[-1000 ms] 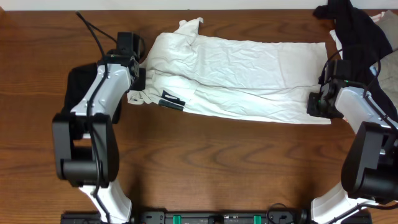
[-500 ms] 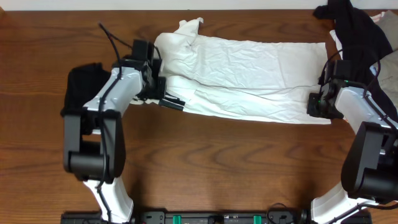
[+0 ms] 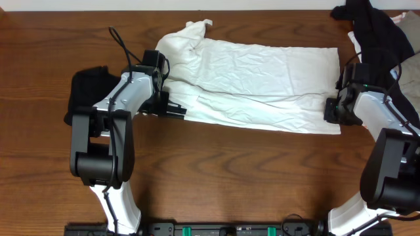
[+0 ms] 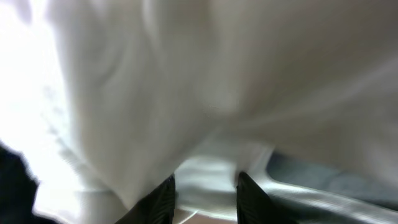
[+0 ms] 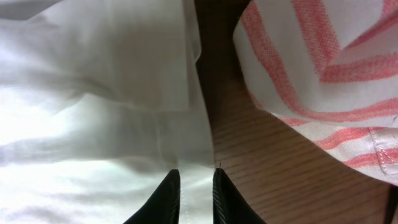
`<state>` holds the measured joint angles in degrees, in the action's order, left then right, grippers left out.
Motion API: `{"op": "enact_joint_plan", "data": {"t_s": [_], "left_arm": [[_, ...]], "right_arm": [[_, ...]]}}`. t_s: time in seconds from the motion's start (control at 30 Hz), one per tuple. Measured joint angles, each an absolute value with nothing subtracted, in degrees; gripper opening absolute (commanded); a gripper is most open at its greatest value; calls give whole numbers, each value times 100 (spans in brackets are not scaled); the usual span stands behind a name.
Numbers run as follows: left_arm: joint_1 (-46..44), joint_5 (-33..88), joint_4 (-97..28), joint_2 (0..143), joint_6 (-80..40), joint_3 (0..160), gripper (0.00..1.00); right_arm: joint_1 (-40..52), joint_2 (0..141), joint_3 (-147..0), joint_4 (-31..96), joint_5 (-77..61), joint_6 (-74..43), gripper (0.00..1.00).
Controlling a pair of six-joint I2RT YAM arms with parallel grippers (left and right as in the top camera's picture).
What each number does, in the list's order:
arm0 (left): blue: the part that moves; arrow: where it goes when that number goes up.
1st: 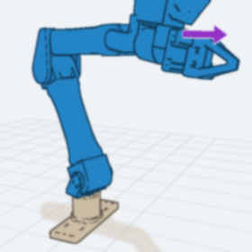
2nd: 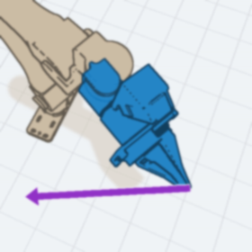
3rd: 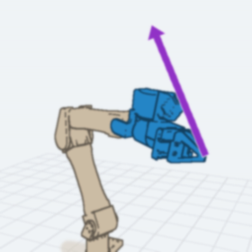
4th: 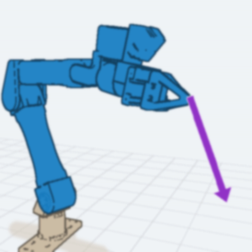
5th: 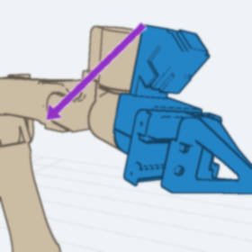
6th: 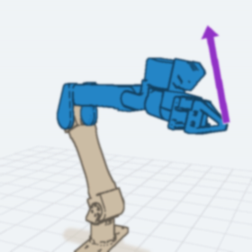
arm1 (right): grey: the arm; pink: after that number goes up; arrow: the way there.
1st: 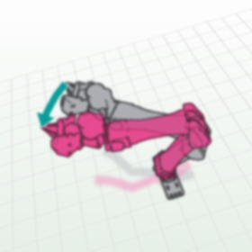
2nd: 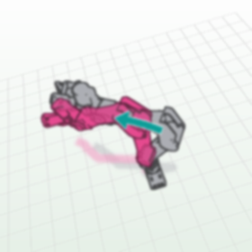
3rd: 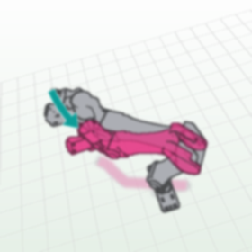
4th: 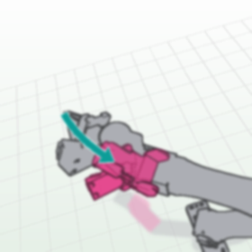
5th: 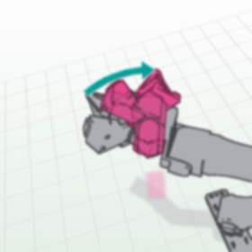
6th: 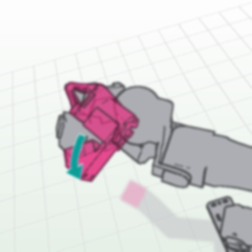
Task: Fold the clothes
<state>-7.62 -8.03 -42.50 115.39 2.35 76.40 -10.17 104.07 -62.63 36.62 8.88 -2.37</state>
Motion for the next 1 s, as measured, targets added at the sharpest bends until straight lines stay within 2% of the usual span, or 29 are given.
{"op": "enact_joint_plan", "data": {"t_s": [0.33, 0.67, 1.0], "left_arm": [[-762, -978, -4584, 11539, -150, 7640, 33], [-762, -637, -4595, 11539, -174, 7640, 33], [-762, -526, -5127, 11539, -228, 7640, 33]], "right_arm": [[-1017, 10407, -6263, 3361, 886, -235, 19], [-1017, 10462, -6263, 3100, 615, -185, 20], [-1017, 10927, -6547, 3544, 574, -80, 20]]}}
